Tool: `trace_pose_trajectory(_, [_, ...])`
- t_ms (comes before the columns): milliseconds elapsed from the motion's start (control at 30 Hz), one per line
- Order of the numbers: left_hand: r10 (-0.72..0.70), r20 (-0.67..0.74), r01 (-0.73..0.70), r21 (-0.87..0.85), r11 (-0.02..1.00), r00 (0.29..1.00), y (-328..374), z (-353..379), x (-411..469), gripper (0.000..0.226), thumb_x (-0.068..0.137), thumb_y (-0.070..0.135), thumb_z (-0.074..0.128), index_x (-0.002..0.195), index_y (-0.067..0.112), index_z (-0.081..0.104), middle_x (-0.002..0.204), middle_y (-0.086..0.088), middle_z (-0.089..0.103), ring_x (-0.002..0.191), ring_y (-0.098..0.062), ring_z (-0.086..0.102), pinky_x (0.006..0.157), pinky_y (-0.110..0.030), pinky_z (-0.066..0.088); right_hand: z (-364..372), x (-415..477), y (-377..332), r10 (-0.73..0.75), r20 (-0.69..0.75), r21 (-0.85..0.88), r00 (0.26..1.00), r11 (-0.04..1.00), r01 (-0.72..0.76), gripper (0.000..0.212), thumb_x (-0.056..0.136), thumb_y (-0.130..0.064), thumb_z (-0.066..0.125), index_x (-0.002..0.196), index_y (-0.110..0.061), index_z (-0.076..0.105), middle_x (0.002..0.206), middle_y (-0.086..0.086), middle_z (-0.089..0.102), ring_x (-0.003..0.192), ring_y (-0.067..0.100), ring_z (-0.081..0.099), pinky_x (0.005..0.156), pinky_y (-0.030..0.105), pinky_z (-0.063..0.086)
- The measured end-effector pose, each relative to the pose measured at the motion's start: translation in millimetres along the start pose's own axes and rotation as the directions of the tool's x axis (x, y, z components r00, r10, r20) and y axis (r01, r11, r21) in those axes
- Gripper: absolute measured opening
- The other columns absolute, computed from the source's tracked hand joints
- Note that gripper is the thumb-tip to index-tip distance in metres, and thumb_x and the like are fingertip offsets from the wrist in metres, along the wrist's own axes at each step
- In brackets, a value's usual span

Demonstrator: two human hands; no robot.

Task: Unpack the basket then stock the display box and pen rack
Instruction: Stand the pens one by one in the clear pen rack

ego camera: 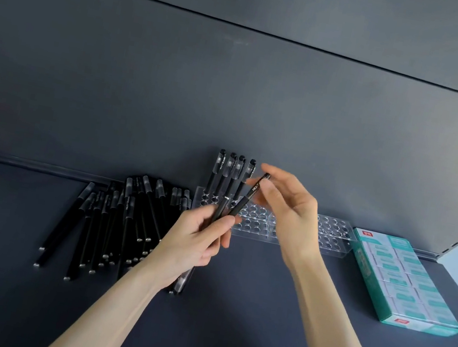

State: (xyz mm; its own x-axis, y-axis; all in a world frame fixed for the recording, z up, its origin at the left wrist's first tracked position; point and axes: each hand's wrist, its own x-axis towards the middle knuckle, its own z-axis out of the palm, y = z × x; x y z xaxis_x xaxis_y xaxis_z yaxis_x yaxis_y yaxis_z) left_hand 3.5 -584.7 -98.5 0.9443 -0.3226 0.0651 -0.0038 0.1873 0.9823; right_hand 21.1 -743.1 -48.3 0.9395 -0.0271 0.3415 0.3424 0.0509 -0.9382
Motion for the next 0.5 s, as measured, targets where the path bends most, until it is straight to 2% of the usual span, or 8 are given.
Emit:
trace_pose_trajectory(67, [0.002,-0.035,-0.001,0.02,1.0,0.999,0,2,1,0.014,0.093,0.023,0.059,0.09,0.01,0.058,0.062,0.003,0.051,0.041,-0.008,0.027,0.038,-0.016,0.02,4,-2,3,0.008,0.027,-0.063,1.0,0.998,-0.007,0.029,0.089,-0.005,0.06,0.111,-0.024,0.061,0.077,-0.002,0.07,0.072,0.011,0.066,0.073,0.025,0.055])
trace_pose_trajectory(133, [0.003,-0.079,-0.002,0.008,1.0,0.997,-1,7,1,0.012,0.094,0.024,0.058,0.086,0.014,0.059,0.062,0.004,0.05,0.041,-0.008,0.027,0.037,-0.015,0.02,6,-2,4,-0.018,-0.009,-0.131,1.0,0.991,0.017,0.036,0.089,-0.003,0.06,0.116,-0.026,0.056,0.076,-0.001,0.067,0.071,0.015,0.068,0.076,0.031,0.057])
trace_pose_trajectory(200, [-0.015,-0.149,0.012,-0.026,1.0,0.989,0,10,3,0.017,0.095,0.029,0.054,0.084,0.019,0.062,0.066,0.005,0.053,0.043,-0.007,0.028,0.037,-0.015,0.019,1,2,1,-0.086,-0.117,-0.129,0.989,0.989,0.071,0.036,0.089,-0.001,0.059,0.116,-0.024,0.052,0.082,0.0,0.07,0.072,0.015,0.069,0.075,0.031,0.057])
trace_pose_trajectory(267, [-0.041,-0.223,0.024,-0.081,0.996,0.974,1,10,6,0.02,0.097,0.031,0.049,0.091,0.02,0.064,0.07,0.006,0.055,0.044,-0.006,0.03,0.036,-0.016,0.018,-8,11,-3,-0.17,-0.236,-0.157,0.957,0.978,0.135,0.033,0.089,-0.003,0.06,0.109,-0.026,0.05,0.084,-0.001,0.072,0.074,0.016,0.069,0.076,0.033,0.056])
trace_pose_trajectory(333, [-0.045,-0.271,0.01,-0.129,0.992,0.962,2,7,7,0.022,0.099,0.026,0.044,0.098,0.017,0.064,0.073,0.005,0.055,0.045,-0.005,0.034,0.036,-0.017,0.019,-14,20,-5,-0.268,-0.276,-0.265,0.923,0.944,0.195,0.032,0.089,-0.004,0.059,0.105,-0.029,0.049,0.086,-0.007,0.07,0.076,0.015,0.068,0.076,0.03,0.055])
trace_pose_trajectory(400, [-0.024,-0.285,-0.02,-0.151,0.988,0.958,1,5,6,0.023,0.101,0.023,0.042,0.098,0.016,0.064,0.072,0.004,0.054,0.047,-0.006,0.037,0.036,-0.018,0.023,-14,27,-2,-0.35,-0.248,-0.397,0.903,0.887,0.235,0.033,0.089,-0.005,0.059,0.11,-0.028,0.049,0.091,-0.015,0.064,0.078,0.017,0.066,0.077,0.027,0.054])
trace_pose_trajectory(500, [0.022,-0.251,-0.058,-0.136,0.989,0.968,2,2,3,0.02,0.099,0.029,0.045,0.098,0.021,0.063,0.063,0.003,0.051,0.043,-0.008,0.031,0.036,-0.02,0.024,-13,33,7,-0.419,-0.229,-0.482,0.879,0.833,0.271,0.032,0.09,-0.007,0.059,0.115,-0.024,0.051,0.095,-0.016,0.058,0.079,0.02,0.065,0.074,0.021,0.052])
